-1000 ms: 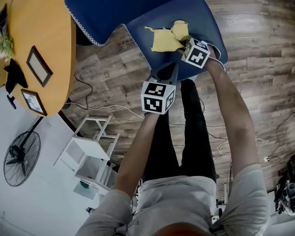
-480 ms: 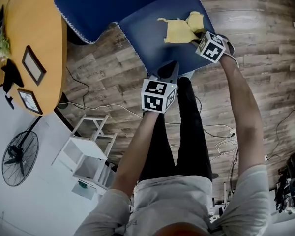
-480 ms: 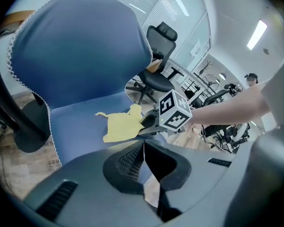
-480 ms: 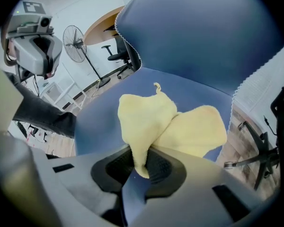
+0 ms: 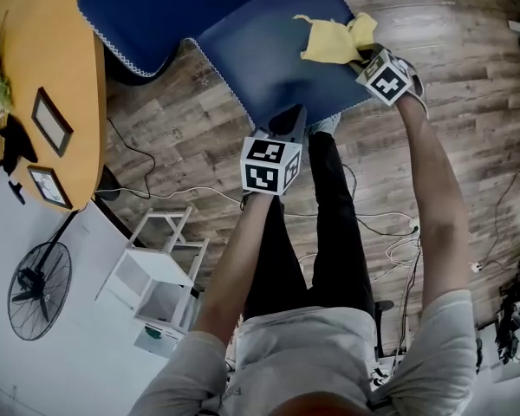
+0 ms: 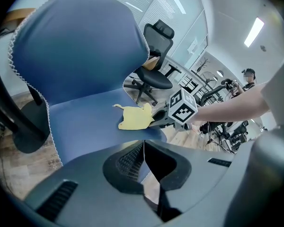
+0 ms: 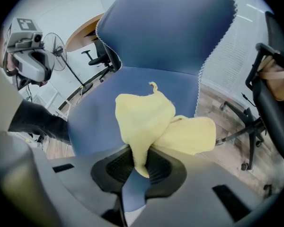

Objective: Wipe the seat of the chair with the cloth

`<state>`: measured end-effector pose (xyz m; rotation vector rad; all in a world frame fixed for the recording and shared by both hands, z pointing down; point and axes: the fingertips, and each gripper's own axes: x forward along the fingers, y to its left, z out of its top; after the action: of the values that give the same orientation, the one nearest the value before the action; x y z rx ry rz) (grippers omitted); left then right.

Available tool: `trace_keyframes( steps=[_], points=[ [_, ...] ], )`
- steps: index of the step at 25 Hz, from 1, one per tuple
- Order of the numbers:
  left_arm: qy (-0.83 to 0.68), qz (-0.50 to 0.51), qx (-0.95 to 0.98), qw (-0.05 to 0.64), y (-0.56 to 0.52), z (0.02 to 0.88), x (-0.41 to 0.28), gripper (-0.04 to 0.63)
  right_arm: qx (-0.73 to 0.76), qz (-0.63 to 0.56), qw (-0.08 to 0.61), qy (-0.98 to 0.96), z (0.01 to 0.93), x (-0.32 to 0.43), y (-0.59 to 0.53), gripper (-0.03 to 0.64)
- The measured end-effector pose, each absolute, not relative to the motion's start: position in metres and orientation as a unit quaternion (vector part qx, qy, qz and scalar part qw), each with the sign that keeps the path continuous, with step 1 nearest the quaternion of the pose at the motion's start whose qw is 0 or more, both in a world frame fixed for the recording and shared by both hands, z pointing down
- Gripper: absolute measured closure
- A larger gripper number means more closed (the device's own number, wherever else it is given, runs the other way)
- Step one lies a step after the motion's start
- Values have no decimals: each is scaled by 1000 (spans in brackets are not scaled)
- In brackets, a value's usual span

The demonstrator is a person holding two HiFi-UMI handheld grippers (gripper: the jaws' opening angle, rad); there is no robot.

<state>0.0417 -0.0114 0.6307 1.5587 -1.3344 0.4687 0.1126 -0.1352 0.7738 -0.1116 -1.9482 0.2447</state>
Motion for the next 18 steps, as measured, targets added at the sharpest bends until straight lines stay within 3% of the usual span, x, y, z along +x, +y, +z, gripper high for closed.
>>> trace_keyframes(
  steps=[18],
  points=[
    [-526, 198, 665, 492, 36, 629, 26, 568, 225, 239, 528, -784, 778, 172, -116, 545]
  ],
)
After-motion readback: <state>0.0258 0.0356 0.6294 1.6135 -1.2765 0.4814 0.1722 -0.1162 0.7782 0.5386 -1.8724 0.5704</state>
